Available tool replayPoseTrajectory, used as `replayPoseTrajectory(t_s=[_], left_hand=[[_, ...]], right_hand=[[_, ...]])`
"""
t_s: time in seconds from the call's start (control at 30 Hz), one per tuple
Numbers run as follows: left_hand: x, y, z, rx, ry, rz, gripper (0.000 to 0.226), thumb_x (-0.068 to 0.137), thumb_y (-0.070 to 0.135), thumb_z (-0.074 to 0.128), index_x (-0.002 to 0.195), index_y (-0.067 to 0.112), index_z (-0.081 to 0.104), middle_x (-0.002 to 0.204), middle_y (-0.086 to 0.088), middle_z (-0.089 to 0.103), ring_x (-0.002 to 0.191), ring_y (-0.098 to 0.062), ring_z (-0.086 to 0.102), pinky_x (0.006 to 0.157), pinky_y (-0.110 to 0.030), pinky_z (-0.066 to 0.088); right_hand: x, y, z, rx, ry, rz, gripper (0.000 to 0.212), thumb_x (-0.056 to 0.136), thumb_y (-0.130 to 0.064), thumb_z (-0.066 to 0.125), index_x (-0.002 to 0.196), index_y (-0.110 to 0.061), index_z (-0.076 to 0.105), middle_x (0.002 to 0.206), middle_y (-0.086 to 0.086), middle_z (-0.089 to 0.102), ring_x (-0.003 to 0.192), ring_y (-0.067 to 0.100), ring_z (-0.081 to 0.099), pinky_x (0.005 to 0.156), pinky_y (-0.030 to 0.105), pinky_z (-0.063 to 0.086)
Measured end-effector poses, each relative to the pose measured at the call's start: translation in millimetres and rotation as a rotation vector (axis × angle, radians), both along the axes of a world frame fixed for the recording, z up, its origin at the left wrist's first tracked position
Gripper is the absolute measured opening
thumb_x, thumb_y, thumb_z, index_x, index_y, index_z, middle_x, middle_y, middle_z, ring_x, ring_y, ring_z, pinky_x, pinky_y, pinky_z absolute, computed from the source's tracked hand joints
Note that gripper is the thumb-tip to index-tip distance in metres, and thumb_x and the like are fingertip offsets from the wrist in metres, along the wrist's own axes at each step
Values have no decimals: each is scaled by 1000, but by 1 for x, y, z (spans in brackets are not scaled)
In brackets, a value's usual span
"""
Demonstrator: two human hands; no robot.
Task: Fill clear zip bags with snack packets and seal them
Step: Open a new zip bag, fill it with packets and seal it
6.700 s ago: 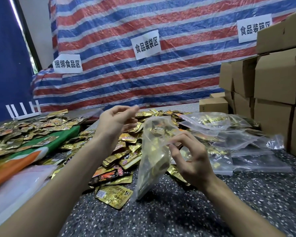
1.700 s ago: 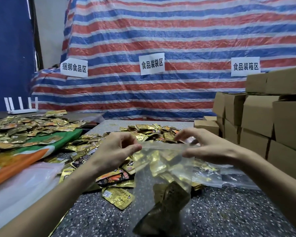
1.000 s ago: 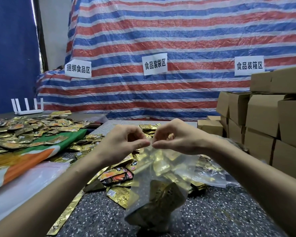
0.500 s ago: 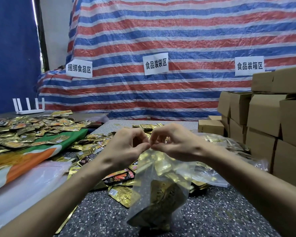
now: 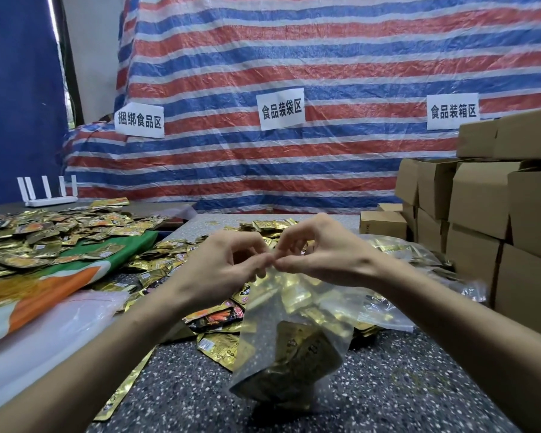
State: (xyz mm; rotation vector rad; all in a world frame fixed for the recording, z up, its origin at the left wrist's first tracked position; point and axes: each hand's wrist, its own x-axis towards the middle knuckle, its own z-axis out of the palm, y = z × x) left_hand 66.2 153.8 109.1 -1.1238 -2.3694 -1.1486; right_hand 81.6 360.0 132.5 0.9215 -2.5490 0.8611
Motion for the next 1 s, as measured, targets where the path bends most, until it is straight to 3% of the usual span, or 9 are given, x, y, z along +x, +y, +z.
replayPoseTrajectory(t_s=[0.17, 0.27, 0.37, 0.53, 0.7, 0.87, 1.0], left_hand=[[1, 2, -6, 43, 83, 21, 20, 95, 31, 62, 83, 17, 69, 71, 1, 65, 68, -19, 61, 63, -45, 50], [-1, 4, -10, 173, 61, 16, 15, 92, 19, 67, 79, 12, 71, 69, -4, 65, 70, -26, 61, 65, -50, 50], [-3, 7, -15, 264, 33, 5, 17, 86, 22, 64, 77, 10, 73, 69, -4, 66, 69, -20, 62, 65, -44, 51], [-11, 4, -25, 338, 15, 21, 16, 84, 23, 63, 76, 15, 74, 69, 1, 68, 67, -14, 62, 60, -32, 49], [-19, -1, -30, 362, -1, 40, 13, 83, 23, 65, 78, 18, 76, 73, -2, 71, 70, -13, 63, 61, -25, 51], [-22, -8, -31, 377, -16, 55, 14, 82, 24, 66, 80, 16, 77, 77, -5, 73, 73, -20, 67, 63, -30, 56], [-22, -9, -30, 365, 5, 64, 12, 86, 18, 67, 80, 14, 76, 75, -6, 72, 70, -18, 66, 61, -27, 55]], right_hand=[[0, 1, 1, -13, -13, 19, 10, 87, -22, 74, 83, -12, 76, 71, 16, 65, 64, 16, 49, 57, 38, 38], [0, 4, 4, -23, -40, 27, 15, 88, -25, 75, 84, -11, 75, 74, 19, 66, 64, 23, 48, 58, 36, 37], [2, 11, 5, 12, -52, 18, 22, 87, -33, 74, 86, -11, 76, 81, 21, 70, 66, 29, 53, 57, 42, 42], [5, 31, -1, 40, -118, -52, 16, 87, -32, 73, 87, -16, 76, 86, 7, 72, 73, 17, 60, 67, 40, 51], [6, 51, -9, 37, -128, -97, 15, 88, -32, 72, 86, -18, 76, 86, 8, 72, 72, 14, 58, 68, 40, 50], [7, 71, -15, 20, -129, -122, 17, 88, -31, 73, 88, -15, 77, 81, -3, 70, 66, 1, 54, 62, 22, 44], [10, 84, -18, -14, -143, -138, 13, 88, -29, 74, 86, -16, 77, 78, 0, 71, 67, 7, 54, 62, 29, 44]])
